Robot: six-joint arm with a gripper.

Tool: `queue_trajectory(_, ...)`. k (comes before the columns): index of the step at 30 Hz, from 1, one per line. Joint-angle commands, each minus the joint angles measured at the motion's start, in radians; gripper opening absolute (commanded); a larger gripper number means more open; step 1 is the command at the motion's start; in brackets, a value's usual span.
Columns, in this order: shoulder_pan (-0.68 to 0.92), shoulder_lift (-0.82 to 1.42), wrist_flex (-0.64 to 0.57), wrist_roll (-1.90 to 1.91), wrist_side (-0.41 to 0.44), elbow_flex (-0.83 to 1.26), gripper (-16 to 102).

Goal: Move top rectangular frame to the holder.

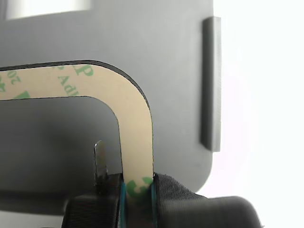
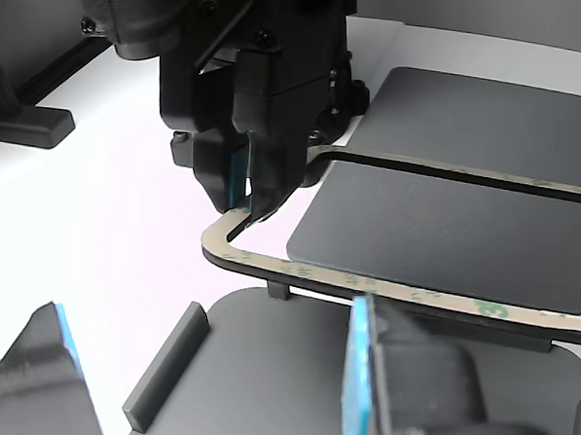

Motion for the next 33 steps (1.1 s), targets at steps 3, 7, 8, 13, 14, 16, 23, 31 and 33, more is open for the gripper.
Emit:
queue_trajectory(3,-0.054,-0.009,-0.017,-0.012,-0.011,-0.040,-11)
queue_trajectory(7,-0.094,-0.032,-0.061,-0.031,-0.032,-0.031,-11)
queue_trajectory(8,-0.103,-0.041,-0.067,-0.041,-0.035,-0.034,-11)
queue_trajectory(13,-0.135,-0.095,-0.081,-0.114,-0.043,-0.078,-11)
queue_trajectory(14,-0.140,-0.100,-0.092,-0.121,-0.044,-0.078,-11)
queue_trajectory(16,-0.152,-0.109,-0.109,-0.143,-0.043,-0.078,-11)
queue_trajectory(23,-0.172,-0.150,-0.155,-0.212,-0.040,-0.084,-11)
queue_trajectory(31,-0.175,-0.181,-0.187,-0.210,-0.025,-0.080,-11)
queue_trajectory(33,-0.179,-0.181,-0.193,-0.204,-0.026,-0.074,-11)
